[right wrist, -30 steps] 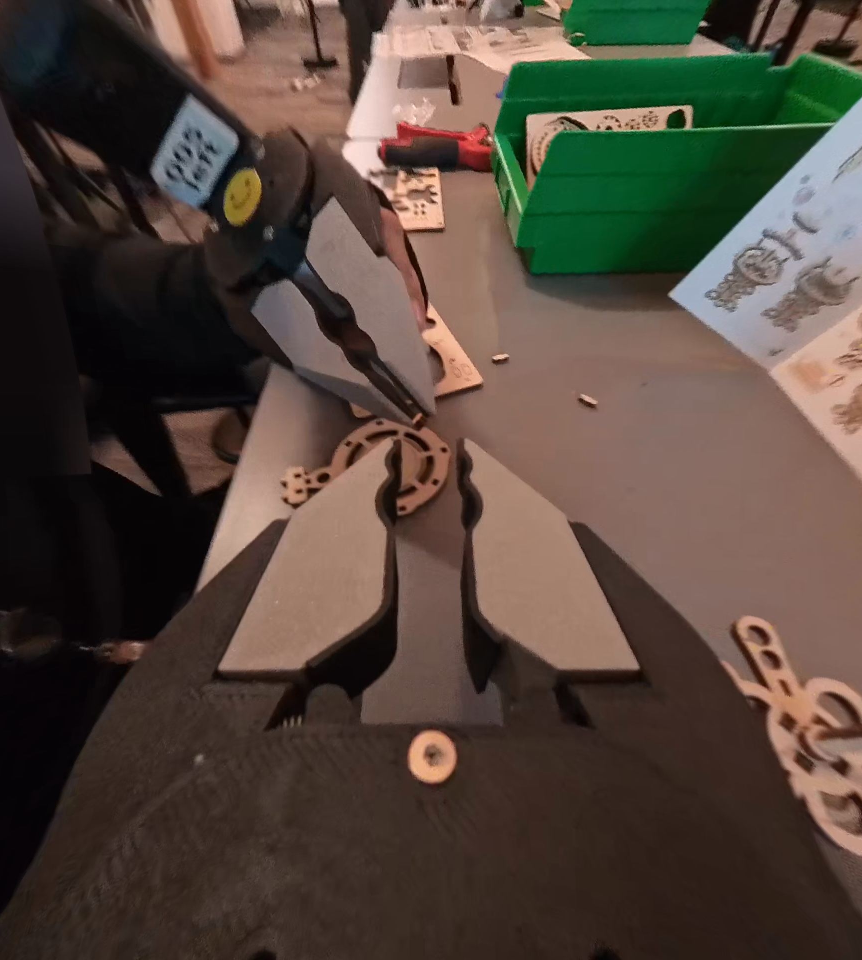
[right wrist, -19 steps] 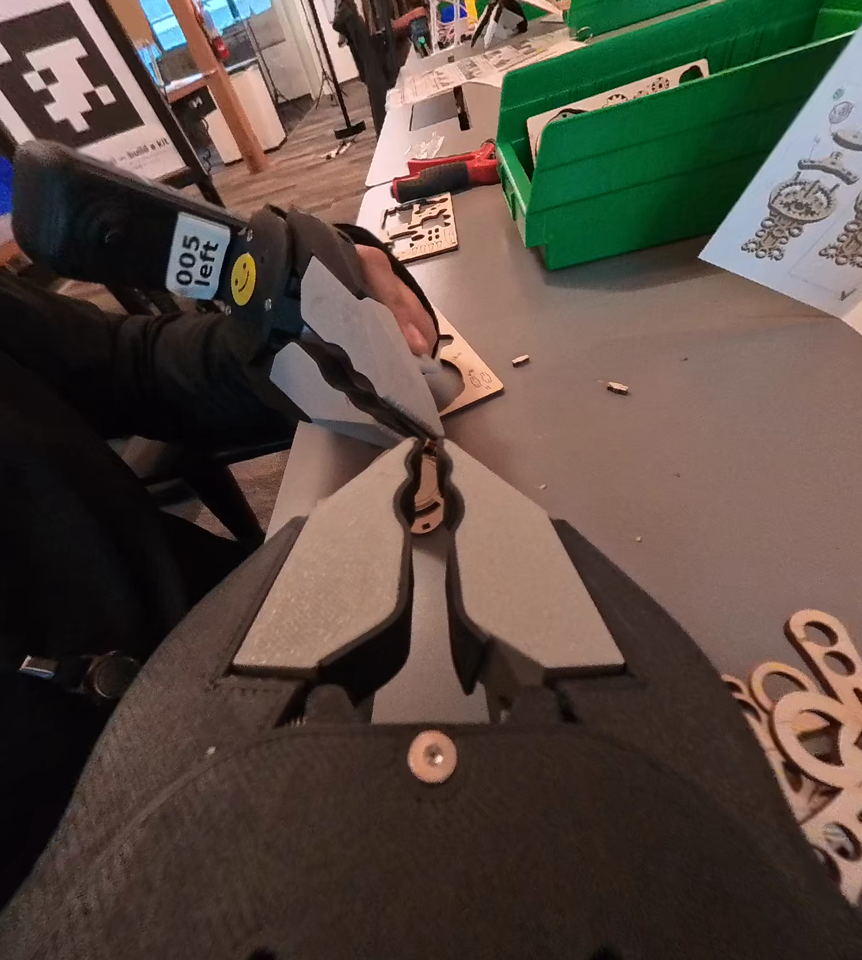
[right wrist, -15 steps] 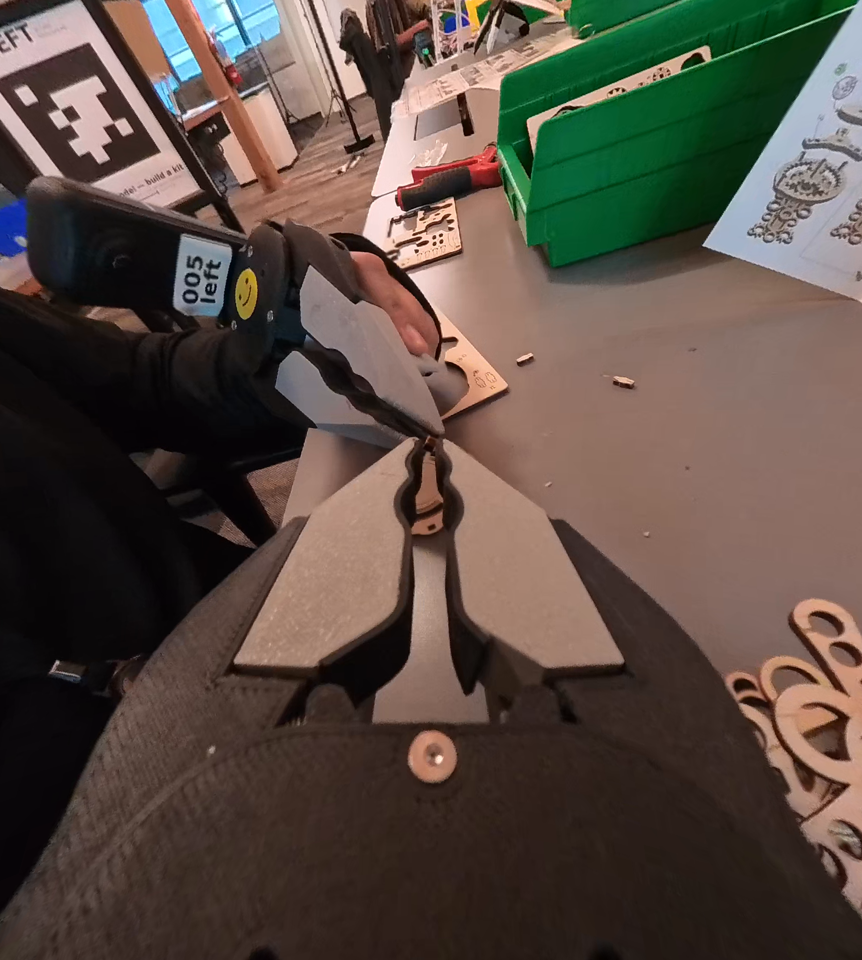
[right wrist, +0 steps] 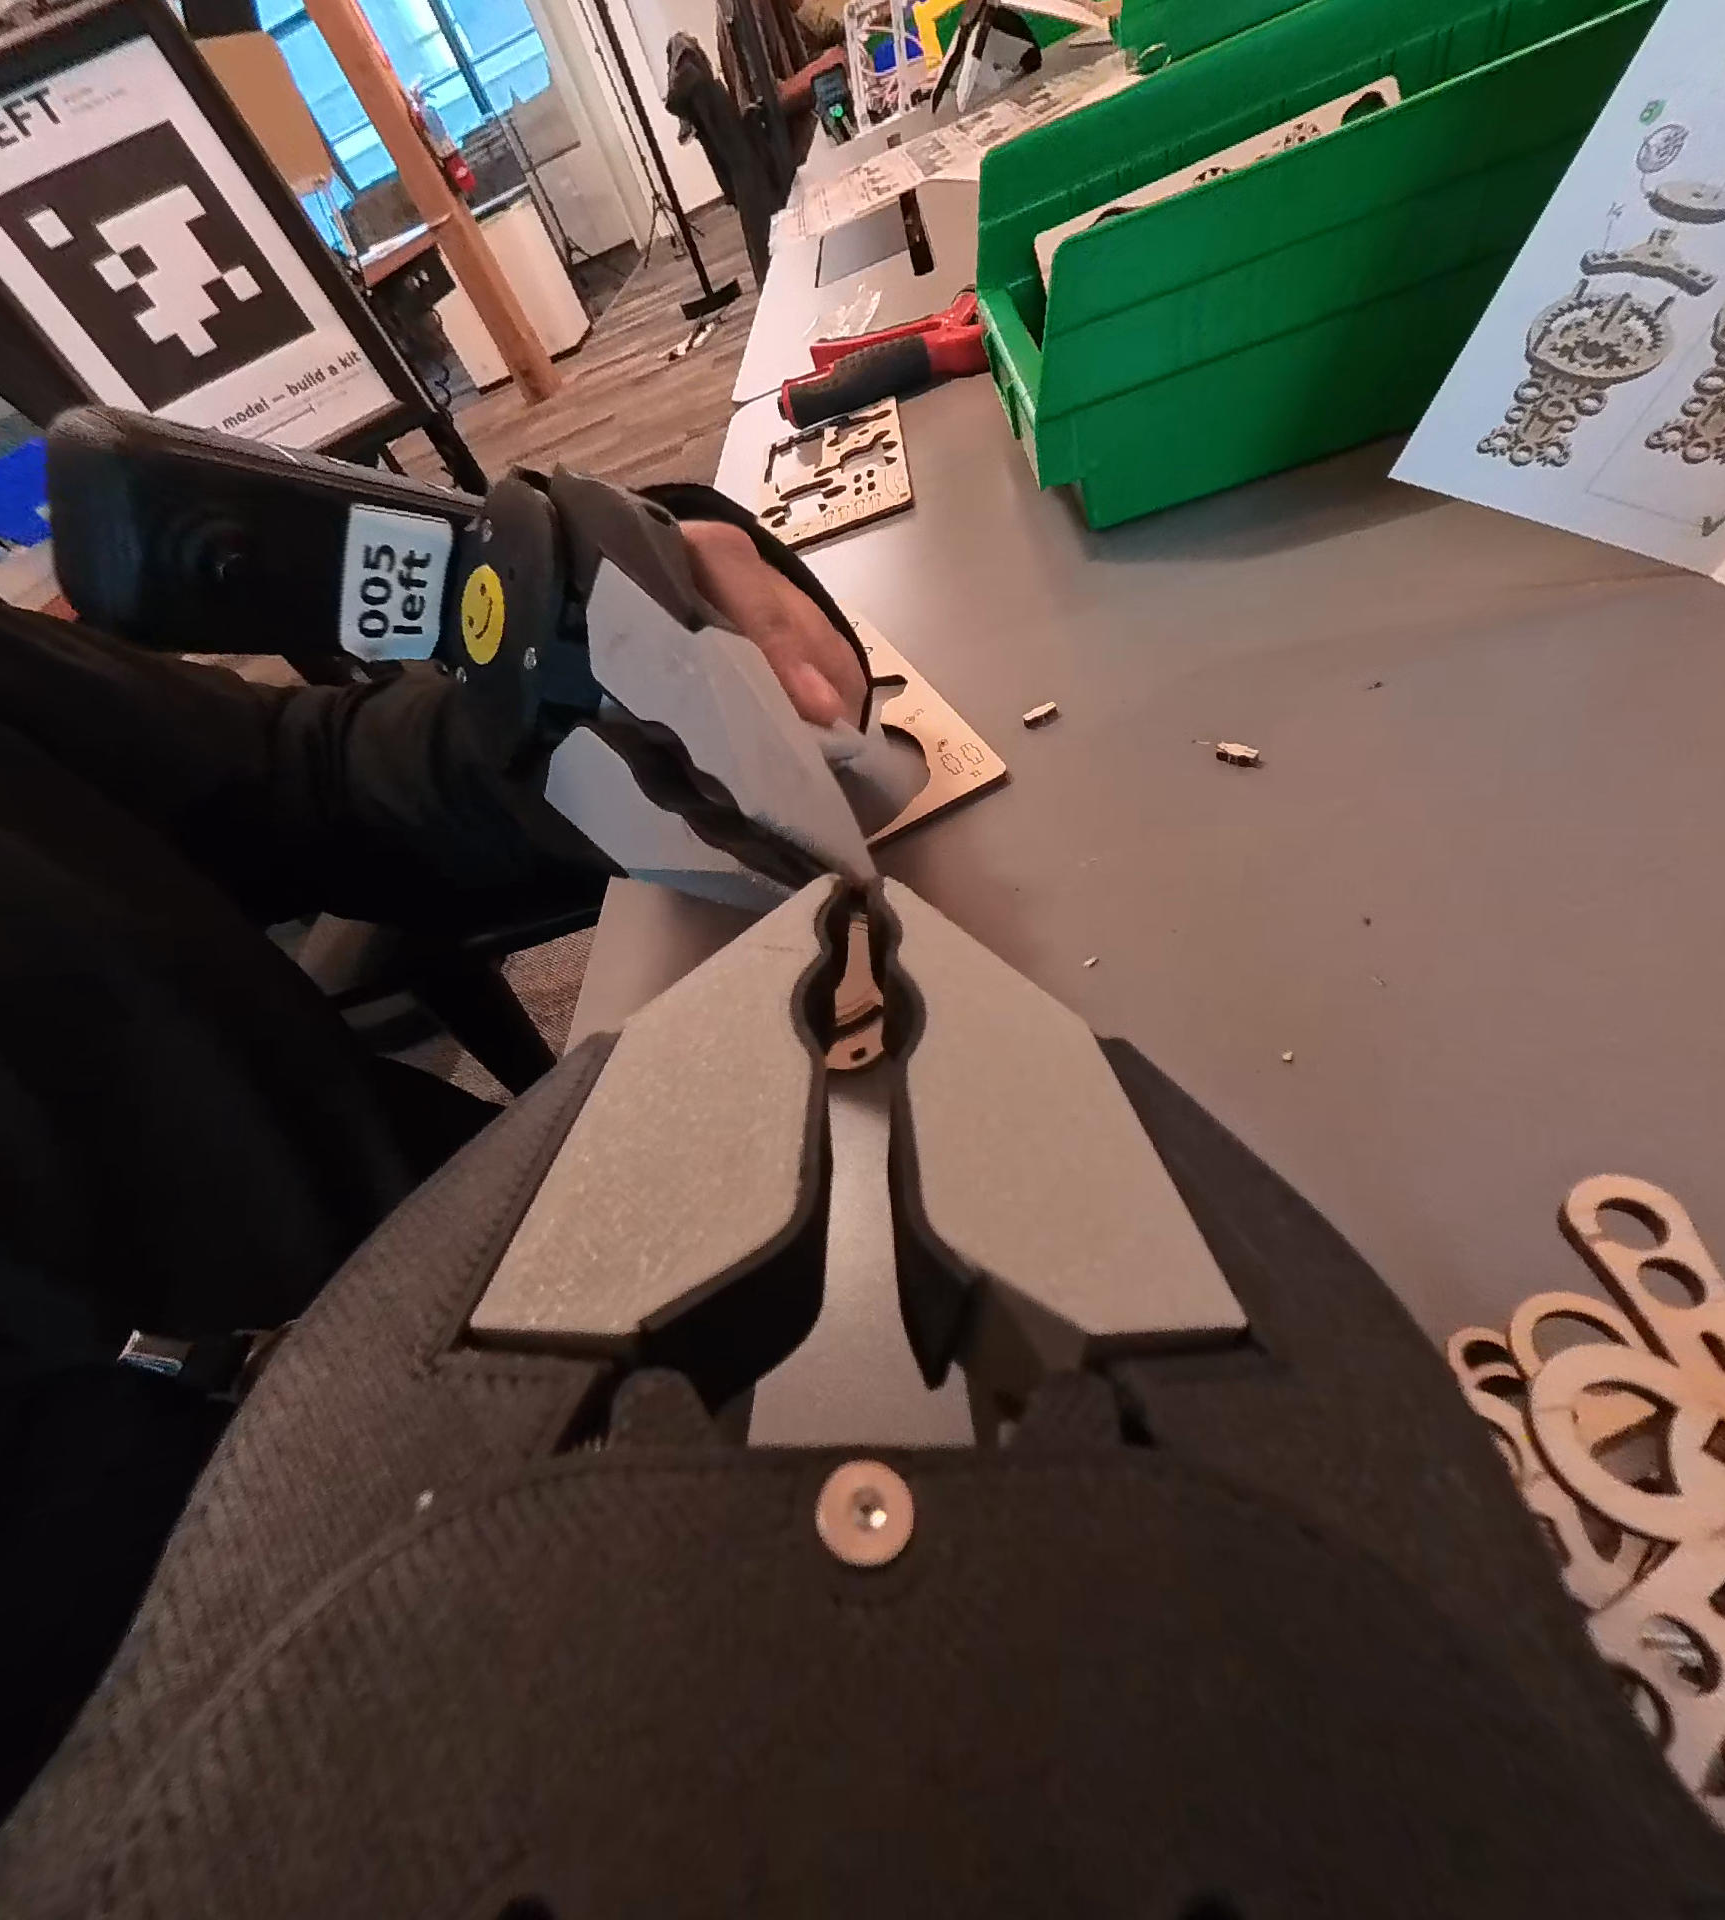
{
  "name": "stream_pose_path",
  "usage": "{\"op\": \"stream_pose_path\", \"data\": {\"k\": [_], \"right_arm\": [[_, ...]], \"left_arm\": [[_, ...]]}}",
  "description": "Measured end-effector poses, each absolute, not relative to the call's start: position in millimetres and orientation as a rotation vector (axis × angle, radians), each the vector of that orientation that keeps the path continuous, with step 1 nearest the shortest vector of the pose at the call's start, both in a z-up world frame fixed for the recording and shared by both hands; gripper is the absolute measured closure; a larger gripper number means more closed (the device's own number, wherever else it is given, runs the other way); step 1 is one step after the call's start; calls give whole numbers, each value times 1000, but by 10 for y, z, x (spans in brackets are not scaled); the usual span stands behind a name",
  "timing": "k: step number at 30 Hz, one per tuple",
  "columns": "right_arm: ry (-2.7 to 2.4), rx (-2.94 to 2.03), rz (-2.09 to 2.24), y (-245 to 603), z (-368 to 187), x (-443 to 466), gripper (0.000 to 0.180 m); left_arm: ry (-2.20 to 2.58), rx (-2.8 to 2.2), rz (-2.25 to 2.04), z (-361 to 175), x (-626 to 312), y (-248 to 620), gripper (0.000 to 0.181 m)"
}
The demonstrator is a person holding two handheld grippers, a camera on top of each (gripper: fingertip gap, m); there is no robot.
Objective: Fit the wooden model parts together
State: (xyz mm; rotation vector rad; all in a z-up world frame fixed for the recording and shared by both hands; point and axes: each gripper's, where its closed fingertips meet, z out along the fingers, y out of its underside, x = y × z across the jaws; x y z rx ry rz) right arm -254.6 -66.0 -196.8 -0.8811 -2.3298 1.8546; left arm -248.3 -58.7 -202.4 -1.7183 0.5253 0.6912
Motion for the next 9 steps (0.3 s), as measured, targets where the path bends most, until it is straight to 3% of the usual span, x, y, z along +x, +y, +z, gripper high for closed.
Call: {"op": "stream_pose_path", "data": {"k": [9], "right_arm": [[-2461,-765,1683,-723,-2138,-2456,180]], "left_arm": [[507,-1705,554,-1960,-2433,-657,177]]}}
